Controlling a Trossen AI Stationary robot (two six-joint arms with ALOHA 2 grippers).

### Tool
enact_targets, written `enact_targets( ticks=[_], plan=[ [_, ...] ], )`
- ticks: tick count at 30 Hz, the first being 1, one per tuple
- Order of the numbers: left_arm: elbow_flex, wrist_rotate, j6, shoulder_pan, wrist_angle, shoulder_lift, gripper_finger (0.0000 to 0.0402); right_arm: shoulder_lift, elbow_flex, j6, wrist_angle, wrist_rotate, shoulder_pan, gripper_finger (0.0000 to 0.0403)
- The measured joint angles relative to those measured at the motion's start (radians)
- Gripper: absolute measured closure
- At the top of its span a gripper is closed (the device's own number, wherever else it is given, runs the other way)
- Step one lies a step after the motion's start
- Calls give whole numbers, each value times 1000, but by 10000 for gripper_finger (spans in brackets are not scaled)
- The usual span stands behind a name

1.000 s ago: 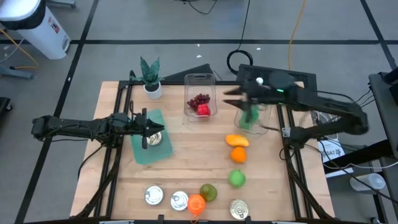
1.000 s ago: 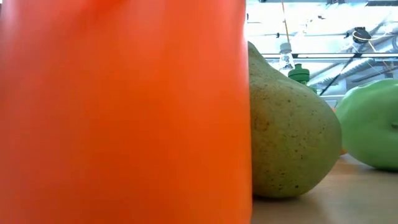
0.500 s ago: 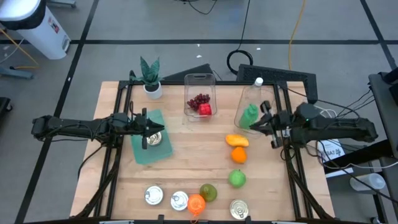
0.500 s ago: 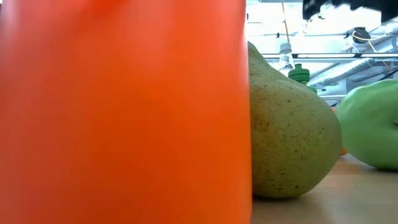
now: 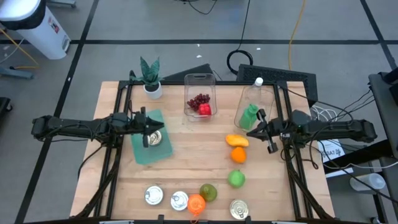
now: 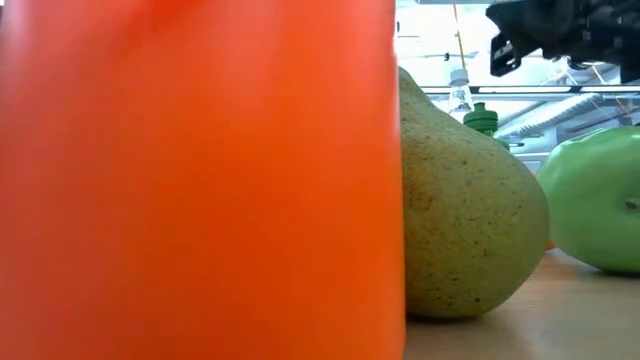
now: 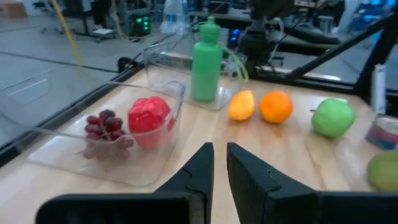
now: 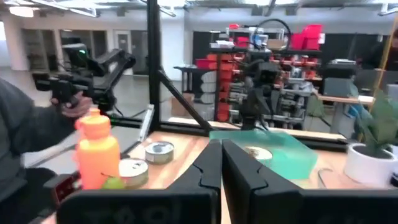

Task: Pick & Place Food Item
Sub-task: Stack the left green tuna can on top of the blue and pink tuna can in the blue bin

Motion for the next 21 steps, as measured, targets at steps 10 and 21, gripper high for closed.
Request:
enact_targets(
  ticks=[10,21],
  plan=[
    [0,-39,39,0,-97,-1,350,1,-173,-6,281,113,2,403],
    [7,-55,-13,-1,-9,0,350,7,-189,58,248,205,4,403]
  ],
)
